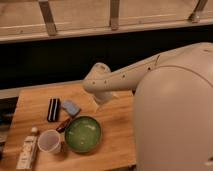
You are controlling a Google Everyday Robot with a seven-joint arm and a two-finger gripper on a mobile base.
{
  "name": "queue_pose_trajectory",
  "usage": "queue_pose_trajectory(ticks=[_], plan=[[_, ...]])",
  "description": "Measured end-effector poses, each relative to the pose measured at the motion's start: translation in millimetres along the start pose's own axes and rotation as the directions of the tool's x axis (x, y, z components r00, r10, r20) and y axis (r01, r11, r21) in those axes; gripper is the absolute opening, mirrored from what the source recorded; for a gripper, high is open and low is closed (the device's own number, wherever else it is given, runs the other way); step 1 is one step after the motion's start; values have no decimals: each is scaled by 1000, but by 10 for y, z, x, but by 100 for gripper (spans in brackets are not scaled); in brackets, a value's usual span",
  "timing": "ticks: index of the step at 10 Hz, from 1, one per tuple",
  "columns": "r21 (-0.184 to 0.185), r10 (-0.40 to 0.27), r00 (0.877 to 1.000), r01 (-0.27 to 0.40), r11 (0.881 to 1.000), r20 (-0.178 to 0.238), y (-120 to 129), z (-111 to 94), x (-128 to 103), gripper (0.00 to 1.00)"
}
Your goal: Place the white sponge in the ceramic cup
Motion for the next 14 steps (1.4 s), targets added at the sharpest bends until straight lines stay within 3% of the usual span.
queue_pose_trajectory(ticks=[4,6,7,8,9,10,11,12,14], plan=[[11,-13,1000,12,1000,6,-7,-14,-16,80],[42,-103,994,102,994,40,11,-93,-169,80],[57,-175,982,171,984,67,68,-162,-344,80],[60,-254,961,249,967,111,186,-250,-551,80],[55,-316,934,311,949,168,302,-359,-750,80],[50,-379,892,379,924,245,464,-508,-976,80],[50,-408,869,411,910,280,553,-580,-1076,80],[52,-425,853,431,901,303,605,-634,-1141,80],[52,-428,851,433,900,306,606,-639,-1146,80]])
